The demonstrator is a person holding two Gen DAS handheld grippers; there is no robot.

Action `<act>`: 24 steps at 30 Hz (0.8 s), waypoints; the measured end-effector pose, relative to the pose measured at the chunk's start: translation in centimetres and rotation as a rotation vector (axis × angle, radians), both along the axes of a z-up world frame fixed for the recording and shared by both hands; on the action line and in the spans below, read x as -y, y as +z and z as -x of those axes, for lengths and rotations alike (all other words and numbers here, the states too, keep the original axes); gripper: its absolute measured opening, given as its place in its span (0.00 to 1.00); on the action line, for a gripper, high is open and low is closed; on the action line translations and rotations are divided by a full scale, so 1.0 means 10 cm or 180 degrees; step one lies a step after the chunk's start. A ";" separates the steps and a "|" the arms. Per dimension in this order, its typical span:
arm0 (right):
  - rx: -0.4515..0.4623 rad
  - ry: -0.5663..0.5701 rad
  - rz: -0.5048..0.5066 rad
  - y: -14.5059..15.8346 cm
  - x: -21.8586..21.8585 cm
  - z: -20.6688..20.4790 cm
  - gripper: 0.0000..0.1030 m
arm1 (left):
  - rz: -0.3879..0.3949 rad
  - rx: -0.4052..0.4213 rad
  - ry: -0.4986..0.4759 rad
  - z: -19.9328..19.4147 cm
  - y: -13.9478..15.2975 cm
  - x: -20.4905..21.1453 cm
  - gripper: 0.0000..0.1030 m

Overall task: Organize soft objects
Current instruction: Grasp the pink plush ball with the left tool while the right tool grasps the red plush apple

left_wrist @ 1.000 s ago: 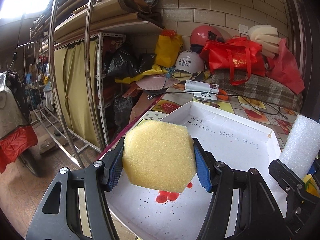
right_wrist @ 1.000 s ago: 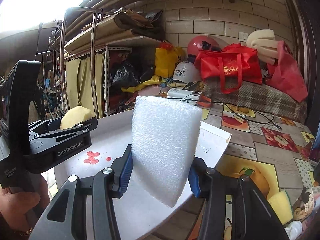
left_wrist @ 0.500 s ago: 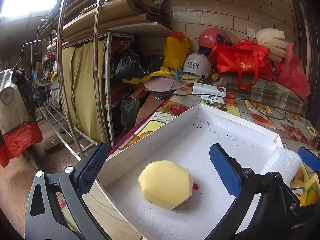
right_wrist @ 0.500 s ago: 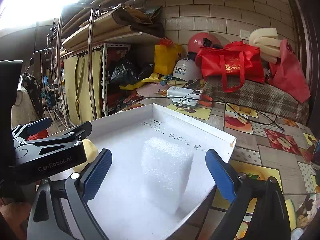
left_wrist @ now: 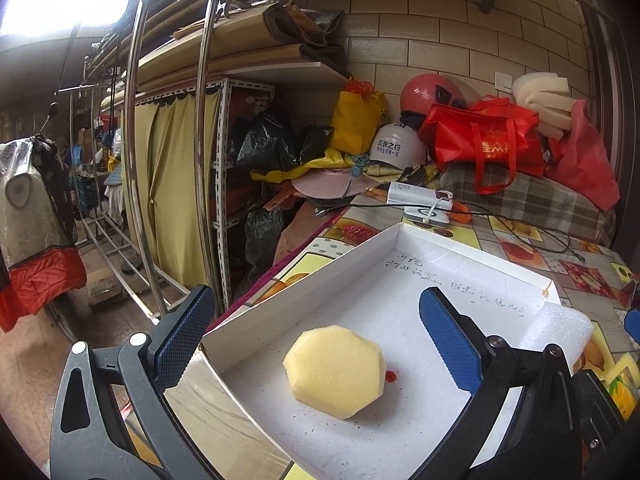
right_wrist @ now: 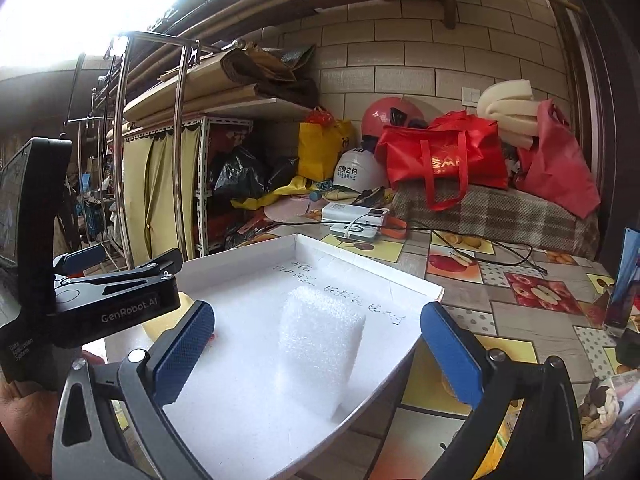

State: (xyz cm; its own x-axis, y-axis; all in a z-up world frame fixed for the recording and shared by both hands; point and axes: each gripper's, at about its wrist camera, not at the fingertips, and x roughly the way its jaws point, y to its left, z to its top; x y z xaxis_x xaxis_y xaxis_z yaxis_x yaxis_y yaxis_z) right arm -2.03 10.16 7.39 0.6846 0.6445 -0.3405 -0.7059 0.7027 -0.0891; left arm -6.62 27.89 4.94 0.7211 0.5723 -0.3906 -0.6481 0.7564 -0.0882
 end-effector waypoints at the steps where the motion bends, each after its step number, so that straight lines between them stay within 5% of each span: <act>1: 0.0044 0.0018 0.0035 -0.01 0.02 0.05 1.00 | 0.0010 0.0008 -0.0035 0.01 0.00 0.02 1.00; 5: 0.0174 0.0054 0.0108 -0.01 0.15 0.28 1.00 | 0.0087 0.0016 -0.0253 0.04 0.00 0.17 1.00; 11: -0.0116 0.0061 -0.0098 -0.02 0.68 0.24 1.00 | 0.0088 -0.0084 -0.0766 -0.01 0.00 0.57 1.00; 20: -0.0246 -0.0991 -0.0336 -0.02 1.94 -0.17 1.00 | -0.0038 -0.0242 -0.2064 -0.03 0.03 1.68 1.00; 24: -0.0526 -0.1537 -0.0432 -0.05 2.58 -0.44 1.00 | 0.0152 -0.0449 -0.2862 -0.12 0.01 2.13 1.00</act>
State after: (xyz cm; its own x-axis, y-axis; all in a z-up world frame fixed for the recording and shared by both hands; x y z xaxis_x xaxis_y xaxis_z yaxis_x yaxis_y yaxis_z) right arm 2.39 -15.67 6.86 0.8587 0.3148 -0.4043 -0.2959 0.9488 0.1105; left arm -5.38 6.63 5.05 0.8313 -0.2017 -0.5179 0.1771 0.9794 -0.0971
